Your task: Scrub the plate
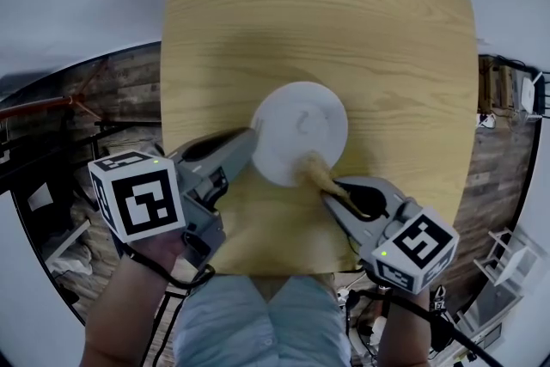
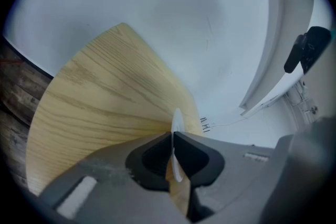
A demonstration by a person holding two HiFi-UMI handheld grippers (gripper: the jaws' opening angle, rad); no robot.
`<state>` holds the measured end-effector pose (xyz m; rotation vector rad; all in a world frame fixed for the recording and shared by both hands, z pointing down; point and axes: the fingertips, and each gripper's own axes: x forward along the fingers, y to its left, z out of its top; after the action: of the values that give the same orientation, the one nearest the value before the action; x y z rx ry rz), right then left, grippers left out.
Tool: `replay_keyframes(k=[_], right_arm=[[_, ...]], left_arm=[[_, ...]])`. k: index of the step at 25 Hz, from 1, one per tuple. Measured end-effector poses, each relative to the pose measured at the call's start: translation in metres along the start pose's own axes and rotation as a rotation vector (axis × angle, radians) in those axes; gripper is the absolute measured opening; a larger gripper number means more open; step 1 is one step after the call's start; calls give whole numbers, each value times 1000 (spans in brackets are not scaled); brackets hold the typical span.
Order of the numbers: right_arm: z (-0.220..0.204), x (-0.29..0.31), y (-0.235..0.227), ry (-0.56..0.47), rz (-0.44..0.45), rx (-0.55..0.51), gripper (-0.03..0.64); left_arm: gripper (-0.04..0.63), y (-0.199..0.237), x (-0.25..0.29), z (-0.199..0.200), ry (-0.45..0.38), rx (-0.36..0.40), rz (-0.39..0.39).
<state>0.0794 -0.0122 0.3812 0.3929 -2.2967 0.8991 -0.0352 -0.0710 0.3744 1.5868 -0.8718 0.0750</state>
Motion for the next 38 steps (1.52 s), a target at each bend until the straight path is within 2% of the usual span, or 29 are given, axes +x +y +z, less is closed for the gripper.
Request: replay_keyframes(k=[3, 6, 10, 14, 19, 23, 26, 31, 38], right_arm=[[20, -8, 1, -50, -7, -36, 48], [45, -11, 7, -119, 22, -68, 48], [60, -7, -11, -124, -66, -196, 48], [67, -3, -29, -101, -135, -233, 48], [77, 3, -47, -134, -189, -253, 48], [66, 7, -63, -109, -231, -239, 48], [50, 1, -68, -80, -244, -192, 48], [23, 0, -48, -33, -186, -128, 48], [9, 14, -5, -35, -102, -39, 48]], left_arm=[[37, -1, 0, 0, -2, -1, -11], [37, -3, 0, 1, 0, 8, -14], [37, -3, 0, 1, 2, 7, -17], [37, 0, 0, -3, 10, 0, -12], [37, -1, 1, -4, 19, 6, -16], [37, -2, 0, -1, 8, 6, -18], [37, -4, -1, 3, -16, 4, -12], [37, -1, -2, 5, -29, 10, 10], [37, 1, -2, 4, -27, 10, 15]])
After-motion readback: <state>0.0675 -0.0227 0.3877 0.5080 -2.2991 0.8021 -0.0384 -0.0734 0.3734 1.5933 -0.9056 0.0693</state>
